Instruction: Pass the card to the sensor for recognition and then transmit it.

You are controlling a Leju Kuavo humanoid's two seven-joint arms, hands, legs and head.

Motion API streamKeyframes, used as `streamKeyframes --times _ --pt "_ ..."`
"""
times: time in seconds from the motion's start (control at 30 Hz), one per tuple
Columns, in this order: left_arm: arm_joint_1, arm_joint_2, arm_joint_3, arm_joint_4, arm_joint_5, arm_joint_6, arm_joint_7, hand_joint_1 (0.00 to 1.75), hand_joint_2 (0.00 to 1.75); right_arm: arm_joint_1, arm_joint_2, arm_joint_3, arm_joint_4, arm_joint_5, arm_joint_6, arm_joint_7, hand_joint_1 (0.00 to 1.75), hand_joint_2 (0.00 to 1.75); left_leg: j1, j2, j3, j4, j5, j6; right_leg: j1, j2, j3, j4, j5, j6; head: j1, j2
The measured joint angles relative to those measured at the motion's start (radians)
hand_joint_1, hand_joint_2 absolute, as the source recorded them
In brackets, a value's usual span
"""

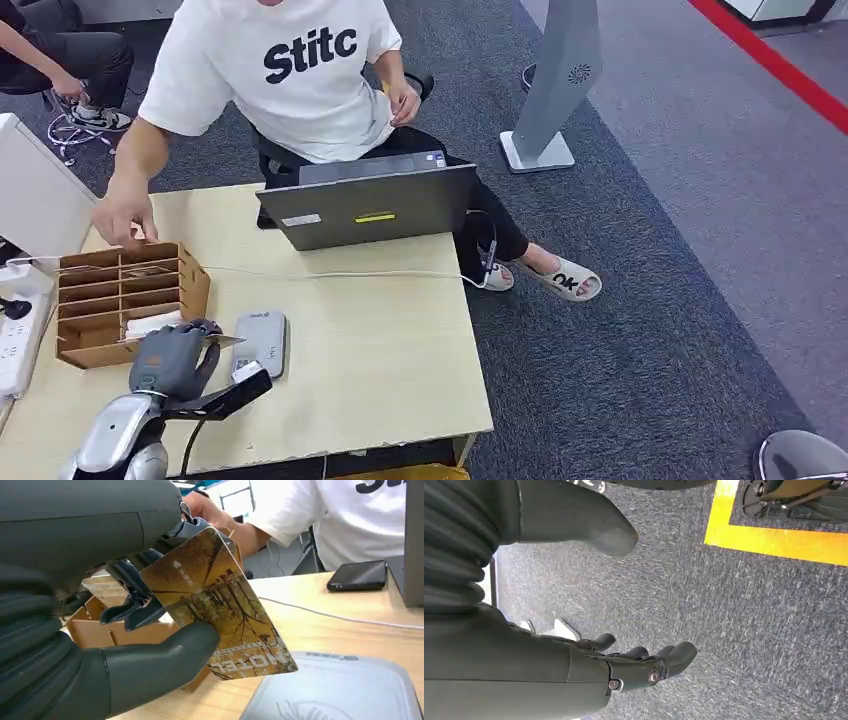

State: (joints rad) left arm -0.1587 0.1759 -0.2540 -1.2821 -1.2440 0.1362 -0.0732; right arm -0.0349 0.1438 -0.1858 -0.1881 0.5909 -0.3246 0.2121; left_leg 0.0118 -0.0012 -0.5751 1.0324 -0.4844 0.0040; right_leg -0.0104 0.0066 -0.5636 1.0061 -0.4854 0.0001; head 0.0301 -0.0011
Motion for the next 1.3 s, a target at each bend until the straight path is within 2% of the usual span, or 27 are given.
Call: streamKeyframes --times 0.37,1.0,1.2,1.3 --pt "0.000 -0.007 -0.003 0.066 0.003 0.042 0.001 1.75 1.75 0.000 0.003 0.000 0.000 0.015 0.001 0.003 0.00 1.75 0.000 0.000 0.000 0.000 0.000 0.000 0.000 0.000 0.000 0.000 0.000 0.000 0.000 0.000" --pt "-0.002 -0.006 0.000 0.104 0.002 0.062 0.001 1.75 1.75 0.000 0.003 0.000 0.001 0.021 0.006 0.004 0.00 1.75 0.000 -0.001 0.000 0.000 0.000 0.000 0.000 -0.001 0.001 0.000 0.000 0.000 0.000 0.000" --pt "0.000 0.006 0.019 0.090 0.000 0.090 -0.015 1.75 1.75 0.001 0.003 -0.004 0.001 0.028 0.009 0.005 0.00 1.75 0.000 0.000 0.000 0.000 0.000 0.000 0.000 -0.001 0.001 0.000 0.000 0.000 0.000 0.000" --pt "-0.008 0.020 0.053 0.023 0.043 0.103 -0.028 1.75 1.75 0.002 0.003 -0.007 0.002 0.039 0.007 0.005 0.00 1.75 0.001 0.000 0.000 0.000 0.001 -0.001 0.000 0.000 0.000 0.000 0.000 0.000 0.000 0.000"
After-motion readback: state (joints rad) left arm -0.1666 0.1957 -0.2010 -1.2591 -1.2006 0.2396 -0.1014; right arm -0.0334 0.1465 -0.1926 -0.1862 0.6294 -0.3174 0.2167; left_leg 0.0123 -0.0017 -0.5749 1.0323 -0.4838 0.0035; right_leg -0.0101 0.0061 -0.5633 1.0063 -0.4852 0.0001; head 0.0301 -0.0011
